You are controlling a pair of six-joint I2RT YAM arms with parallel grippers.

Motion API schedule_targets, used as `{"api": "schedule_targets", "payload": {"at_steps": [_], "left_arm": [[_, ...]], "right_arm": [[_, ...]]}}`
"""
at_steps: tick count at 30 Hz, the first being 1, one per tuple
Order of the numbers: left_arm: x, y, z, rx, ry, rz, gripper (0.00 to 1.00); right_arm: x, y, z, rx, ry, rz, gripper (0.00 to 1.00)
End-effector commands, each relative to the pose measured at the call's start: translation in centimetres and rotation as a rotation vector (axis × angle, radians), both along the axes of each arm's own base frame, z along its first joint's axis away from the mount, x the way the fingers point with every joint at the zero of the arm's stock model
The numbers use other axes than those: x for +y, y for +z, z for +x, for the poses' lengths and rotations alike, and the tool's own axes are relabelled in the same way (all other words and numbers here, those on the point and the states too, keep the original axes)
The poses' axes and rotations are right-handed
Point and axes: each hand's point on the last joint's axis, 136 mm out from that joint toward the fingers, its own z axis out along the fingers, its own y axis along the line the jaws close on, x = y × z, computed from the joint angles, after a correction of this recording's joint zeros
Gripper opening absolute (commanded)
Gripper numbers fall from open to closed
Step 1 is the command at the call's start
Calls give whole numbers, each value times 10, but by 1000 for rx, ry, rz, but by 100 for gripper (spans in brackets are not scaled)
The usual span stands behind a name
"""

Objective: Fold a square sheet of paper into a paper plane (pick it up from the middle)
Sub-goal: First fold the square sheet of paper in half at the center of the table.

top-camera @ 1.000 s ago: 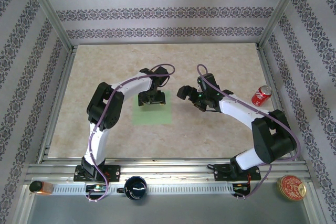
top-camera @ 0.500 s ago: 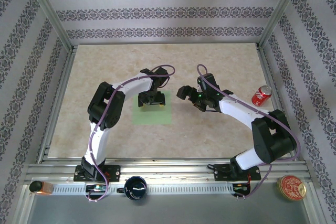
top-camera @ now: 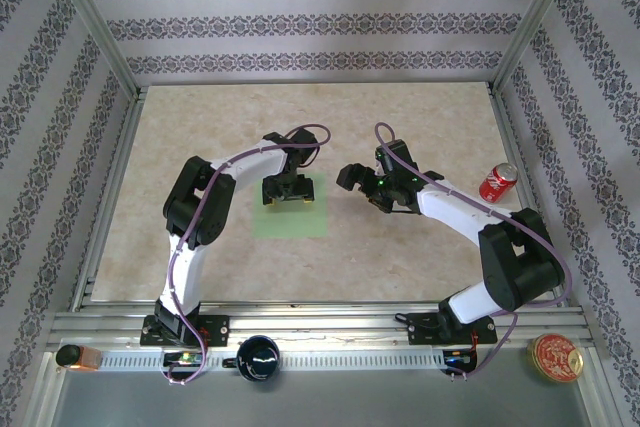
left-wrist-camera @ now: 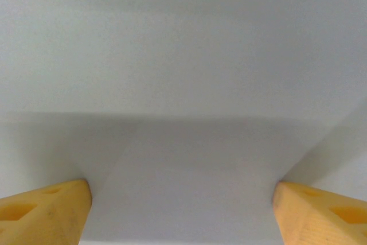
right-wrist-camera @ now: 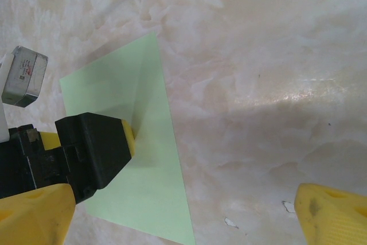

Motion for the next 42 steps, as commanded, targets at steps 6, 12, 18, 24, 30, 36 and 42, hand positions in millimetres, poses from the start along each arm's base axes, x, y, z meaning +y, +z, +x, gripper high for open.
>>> {"api": "schedule_targets", "payload": {"at_steps": [6,12,18,24,30,36,42], "left_arm": [[20,-36,-19,107,-7,70,84],[21,-41,-23,123,-17,86,83],[18,-41,-22,124,-32,76,83],[13,-41,-22,124,-47,61,81],[12,-38,-21,116,-49,58,81],[8,-32,-15,95,-53,39,74],[5,-26,-12,83,-64,32,70]], "right_arm": [[-4,-5,-1,38,-20,3,98],[-4,-6,-1,41,-19,1,98],[-3,-7,-1,47,-19,2,98],[-4,-8,-1,51,-22,0,98],[-5,-6,-1,42,-24,-3,98],[-5,-7,0,46,-27,-2,98],[-5,-4,0,39,-24,-1,98]]}}
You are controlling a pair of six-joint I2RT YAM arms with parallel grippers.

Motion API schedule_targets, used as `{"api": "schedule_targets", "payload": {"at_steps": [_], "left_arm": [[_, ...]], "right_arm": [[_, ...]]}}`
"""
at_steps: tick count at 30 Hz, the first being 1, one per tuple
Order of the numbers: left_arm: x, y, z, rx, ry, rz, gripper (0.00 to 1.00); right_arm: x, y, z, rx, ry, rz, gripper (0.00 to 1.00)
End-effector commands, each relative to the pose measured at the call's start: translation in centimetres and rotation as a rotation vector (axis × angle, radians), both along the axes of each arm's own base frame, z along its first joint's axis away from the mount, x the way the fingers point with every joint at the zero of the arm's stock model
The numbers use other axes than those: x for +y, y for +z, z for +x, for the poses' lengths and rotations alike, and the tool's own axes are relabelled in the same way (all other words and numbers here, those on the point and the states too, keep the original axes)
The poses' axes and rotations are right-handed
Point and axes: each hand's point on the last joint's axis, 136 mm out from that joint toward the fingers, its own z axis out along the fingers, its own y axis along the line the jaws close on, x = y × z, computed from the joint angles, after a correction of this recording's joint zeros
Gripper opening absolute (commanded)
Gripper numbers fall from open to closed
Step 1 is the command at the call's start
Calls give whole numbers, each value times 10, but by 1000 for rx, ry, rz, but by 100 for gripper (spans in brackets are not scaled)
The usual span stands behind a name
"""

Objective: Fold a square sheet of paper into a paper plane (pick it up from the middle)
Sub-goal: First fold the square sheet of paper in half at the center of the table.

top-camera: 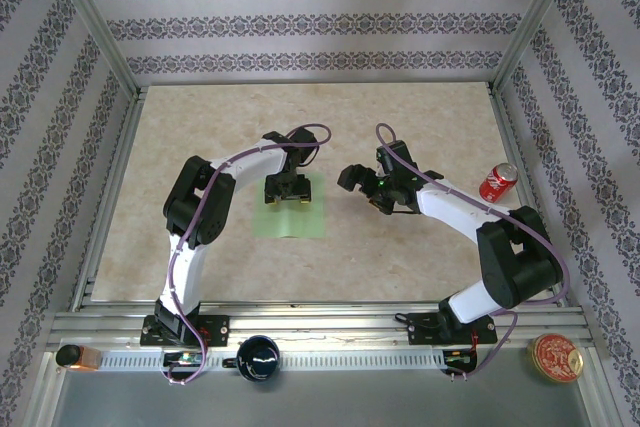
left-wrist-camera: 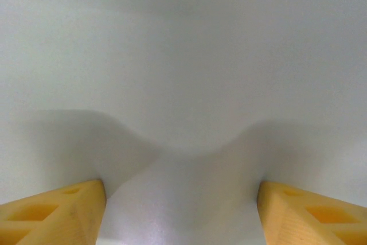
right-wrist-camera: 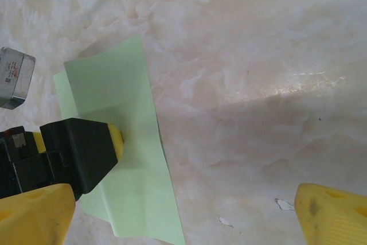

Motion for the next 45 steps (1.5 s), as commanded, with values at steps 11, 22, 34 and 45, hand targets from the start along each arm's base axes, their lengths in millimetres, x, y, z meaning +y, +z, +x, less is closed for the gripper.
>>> {"api": "schedule_targets", "payload": {"at_steps": [11,22,34,45], "left_arm": [[0,-3,-3,-31,-38,-27,56],[-17,16,0,-108,-60,-139,39],[-69,55,0,-164,-44,-481,38],[-132,118,-3,-193,-15,-1006,38]], "right_arm": [[-1,13,2,-16,5,16,98],[-14,29,2,-81,-51,13,98],[-68,44,-4,-171,-214,-3,98],[-71,71,-5,-299,-142,88,97]]}}
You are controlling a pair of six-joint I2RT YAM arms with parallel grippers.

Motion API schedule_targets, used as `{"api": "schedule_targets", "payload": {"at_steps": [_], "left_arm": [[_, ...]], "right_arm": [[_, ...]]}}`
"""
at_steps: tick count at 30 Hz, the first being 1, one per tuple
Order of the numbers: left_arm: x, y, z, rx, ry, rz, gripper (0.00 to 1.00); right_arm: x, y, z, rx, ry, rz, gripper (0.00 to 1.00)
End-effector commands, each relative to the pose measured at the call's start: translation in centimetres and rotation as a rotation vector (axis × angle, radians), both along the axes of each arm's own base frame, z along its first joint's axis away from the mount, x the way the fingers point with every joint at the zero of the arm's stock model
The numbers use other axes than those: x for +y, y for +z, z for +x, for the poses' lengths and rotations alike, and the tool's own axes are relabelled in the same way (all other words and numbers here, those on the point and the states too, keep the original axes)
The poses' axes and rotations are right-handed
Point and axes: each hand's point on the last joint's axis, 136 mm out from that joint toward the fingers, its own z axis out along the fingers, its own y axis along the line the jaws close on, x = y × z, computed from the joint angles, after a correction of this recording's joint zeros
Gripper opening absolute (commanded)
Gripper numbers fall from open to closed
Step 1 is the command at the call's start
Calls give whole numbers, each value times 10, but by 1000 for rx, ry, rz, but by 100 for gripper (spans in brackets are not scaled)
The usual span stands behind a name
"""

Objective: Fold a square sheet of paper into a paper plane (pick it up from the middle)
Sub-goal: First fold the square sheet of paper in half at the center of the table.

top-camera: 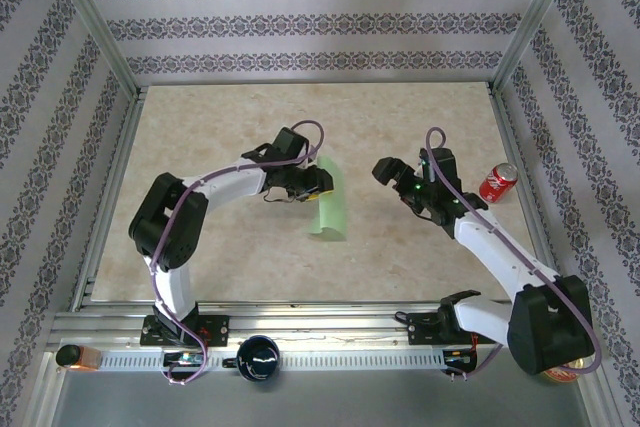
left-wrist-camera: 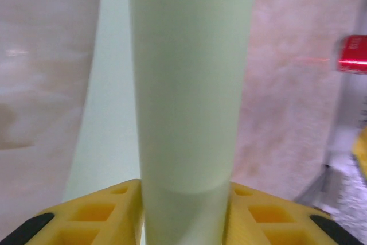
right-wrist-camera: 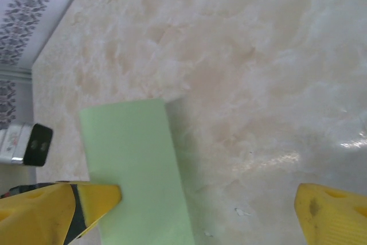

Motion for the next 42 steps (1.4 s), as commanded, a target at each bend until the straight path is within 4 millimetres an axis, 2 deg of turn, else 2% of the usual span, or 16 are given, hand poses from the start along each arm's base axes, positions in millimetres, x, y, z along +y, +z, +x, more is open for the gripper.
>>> {"api": "schedule_targets", "payload": {"at_steps": [1,3,8,15,21,27,30,42], "left_arm": [[-31,42,2,-34,-17,-265,38],[-33,39,0,-26,-20,-294,38],[-28,15,-3,12,-7,-262,38],[-6,-16,-5,23,10,-75,38],[10,-44,-9,50,7,58,38],[13,-51,-6,49,19,85,39],[18,-55,-5,41,35,116,43],[43,-58,-4,3,85,244,62]], "right_arm": [[8,12,-1,-68,81,62,96],[14,14,-1,-68,114,112,92],[30,12,-1,-57,189,189,84],[52,8,3,-62,254,277,72],[63,1,8,-73,263,266,72],[70,-13,7,-45,271,231,69],[70,-20,7,-21,255,243,69],[76,-18,8,-72,292,222,73]]}}
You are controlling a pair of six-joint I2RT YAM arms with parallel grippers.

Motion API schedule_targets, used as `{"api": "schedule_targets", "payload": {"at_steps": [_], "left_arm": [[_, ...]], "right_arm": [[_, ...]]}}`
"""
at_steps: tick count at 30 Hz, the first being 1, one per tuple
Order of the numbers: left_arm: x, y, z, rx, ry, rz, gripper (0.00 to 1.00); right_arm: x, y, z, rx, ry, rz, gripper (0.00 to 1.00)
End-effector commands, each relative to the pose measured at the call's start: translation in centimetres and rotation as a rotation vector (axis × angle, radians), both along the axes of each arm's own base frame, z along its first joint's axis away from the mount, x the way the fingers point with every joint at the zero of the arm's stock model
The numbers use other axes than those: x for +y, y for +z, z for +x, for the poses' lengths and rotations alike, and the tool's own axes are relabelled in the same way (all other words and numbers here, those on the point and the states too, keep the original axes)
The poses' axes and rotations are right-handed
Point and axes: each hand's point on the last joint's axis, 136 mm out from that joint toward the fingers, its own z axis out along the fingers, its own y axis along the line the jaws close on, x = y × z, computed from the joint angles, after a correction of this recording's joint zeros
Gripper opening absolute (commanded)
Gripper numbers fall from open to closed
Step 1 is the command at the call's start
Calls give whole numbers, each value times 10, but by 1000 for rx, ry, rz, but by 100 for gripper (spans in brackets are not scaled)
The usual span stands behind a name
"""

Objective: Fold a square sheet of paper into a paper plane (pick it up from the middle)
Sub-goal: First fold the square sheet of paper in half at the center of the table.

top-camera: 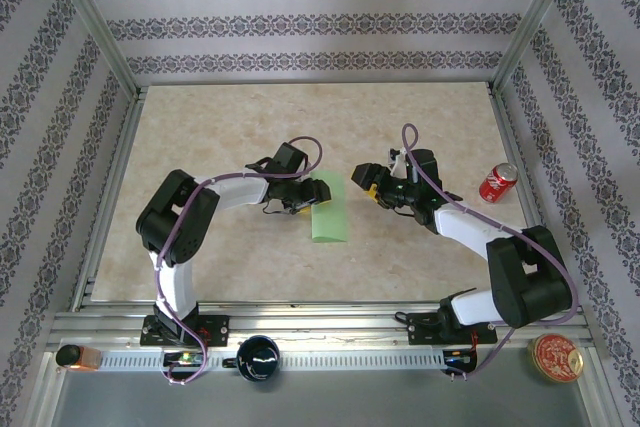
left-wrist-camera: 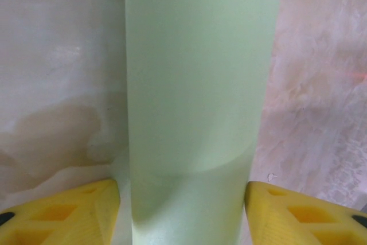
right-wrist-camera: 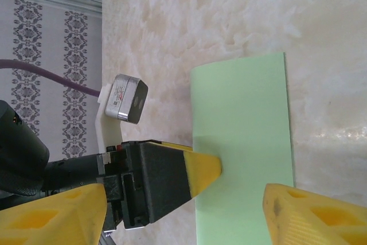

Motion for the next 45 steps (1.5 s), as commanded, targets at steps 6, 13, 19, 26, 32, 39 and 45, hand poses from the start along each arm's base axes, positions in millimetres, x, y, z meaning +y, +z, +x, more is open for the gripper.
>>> {"api": "schedule_targets", "payload": {"at_steps": [6,13,19,26,32,39,45], "left_arm": [[23,0,-3,-19,19,126,60],[26,-1,-6,-7,15,144,52],[23,-3,-5,1,-8,146,52],[27,-13,-8,39,-36,194,52],[33,-17,-13,50,-53,232,51],[38,-22,-12,70,-61,276,51],[38,-27,-12,82,-48,284,52]], "right_arm": [[7,2,0,-58,41,-31,73],[12,-6,0,-9,37,-10,73],[15,-11,0,19,47,-5,72],[15,-18,-2,53,39,-4,72],[13,-18,-2,54,25,-7,72],[13,-20,-2,71,24,-5,72],[13,-20,-3,73,26,-4,72]]}}
